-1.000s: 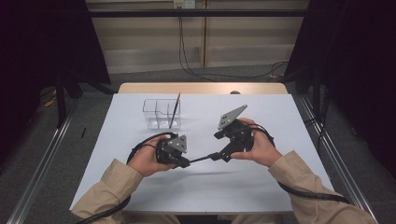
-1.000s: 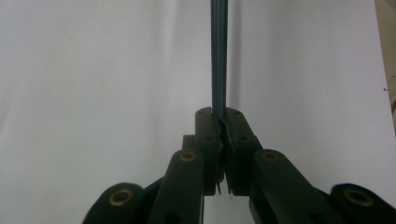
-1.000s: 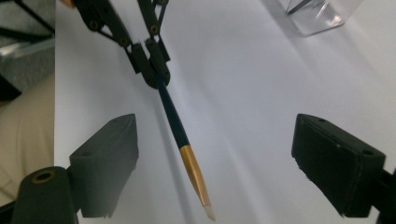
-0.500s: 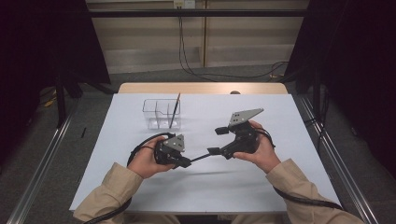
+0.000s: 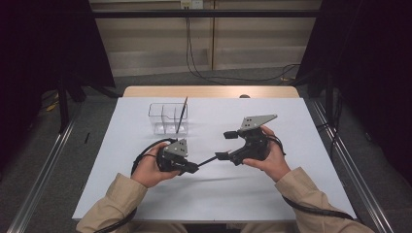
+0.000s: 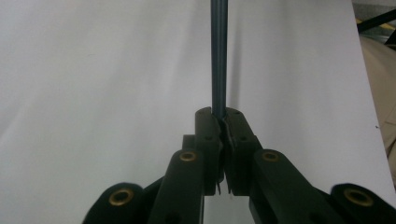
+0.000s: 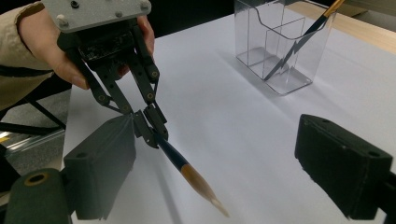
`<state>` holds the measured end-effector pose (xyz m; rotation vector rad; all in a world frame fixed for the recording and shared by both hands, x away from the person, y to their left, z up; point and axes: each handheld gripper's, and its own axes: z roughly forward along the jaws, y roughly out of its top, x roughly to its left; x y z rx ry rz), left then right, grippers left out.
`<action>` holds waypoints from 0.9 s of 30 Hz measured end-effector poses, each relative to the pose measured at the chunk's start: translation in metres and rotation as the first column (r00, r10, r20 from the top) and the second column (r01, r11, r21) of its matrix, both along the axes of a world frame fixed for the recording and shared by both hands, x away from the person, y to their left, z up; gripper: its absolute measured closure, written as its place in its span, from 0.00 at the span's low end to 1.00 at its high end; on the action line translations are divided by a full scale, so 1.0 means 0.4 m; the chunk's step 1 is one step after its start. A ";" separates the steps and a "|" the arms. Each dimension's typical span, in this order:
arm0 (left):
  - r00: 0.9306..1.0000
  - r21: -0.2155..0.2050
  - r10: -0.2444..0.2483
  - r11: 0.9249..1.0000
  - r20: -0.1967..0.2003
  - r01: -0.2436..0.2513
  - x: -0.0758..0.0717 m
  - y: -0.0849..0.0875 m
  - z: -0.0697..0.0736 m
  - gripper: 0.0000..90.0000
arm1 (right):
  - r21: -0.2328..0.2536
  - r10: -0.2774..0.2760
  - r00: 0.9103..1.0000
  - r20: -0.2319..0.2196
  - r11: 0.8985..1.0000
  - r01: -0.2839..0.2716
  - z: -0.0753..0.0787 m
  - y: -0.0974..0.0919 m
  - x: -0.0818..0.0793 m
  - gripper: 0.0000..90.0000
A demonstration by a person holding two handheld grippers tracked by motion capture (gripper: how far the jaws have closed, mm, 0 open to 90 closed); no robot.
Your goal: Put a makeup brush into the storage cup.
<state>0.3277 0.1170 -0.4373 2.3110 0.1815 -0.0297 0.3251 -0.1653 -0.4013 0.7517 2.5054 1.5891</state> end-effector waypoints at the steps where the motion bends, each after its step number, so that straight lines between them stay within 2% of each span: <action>1: 1.000 -0.011 0.003 1.000 -0.003 -0.003 -0.001 0.002 -0.001 0.95 | 0.004 0.002 1.000 0.001 1.000 -0.002 0.001 0.000 0.000 0.13; 5: 1.000 -0.050 0.022 0.998 -0.011 -0.023 -0.002 0.008 -0.002 0.95 | 0.007 -0.005 1.000 0.009 1.000 0.005 0.001 0.002 0.000 0.13; 12: 0.998 -0.137 0.052 0.989 -0.040 -0.057 -0.003 0.018 -0.011 0.95 | 0.023 -0.004 1.000 0.010 1.000 0.004 0.003 0.004 0.000 0.13; 19: 0.996 -0.203 0.071 0.976 -0.057 -0.081 -0.001 0.015 -0.012 0.95 | 0.034 -0.012 1.000 0.013 0.999 0.011 0.008 -0.001 0.003 0.13; 23: 0.995 -0.244 0.081 0.965 -0.066 -0.095 0.001 0.011 -0.009 0.95 | 0.039 -0.014 1.000 0.019 0.999 0.013 0.012 -0.001 0.004 0.13; 24: 0.994 -0.264 0.079 0.960 -0.070 -0.095 0.002 0.010 -0.009 0.95 | 0.039 -0.014 1.000 0.020 0.999 0.013 0.013 -0.002 0.004 0.13; 27: 0.994 -0.282 0.083 0.954 -0.070 -0.099 0.001 0.007 -0.007 0.95 | 0.042 -0.019 1.000 0.022 0.999 0.018 0.015 -0.004 0.005 0.13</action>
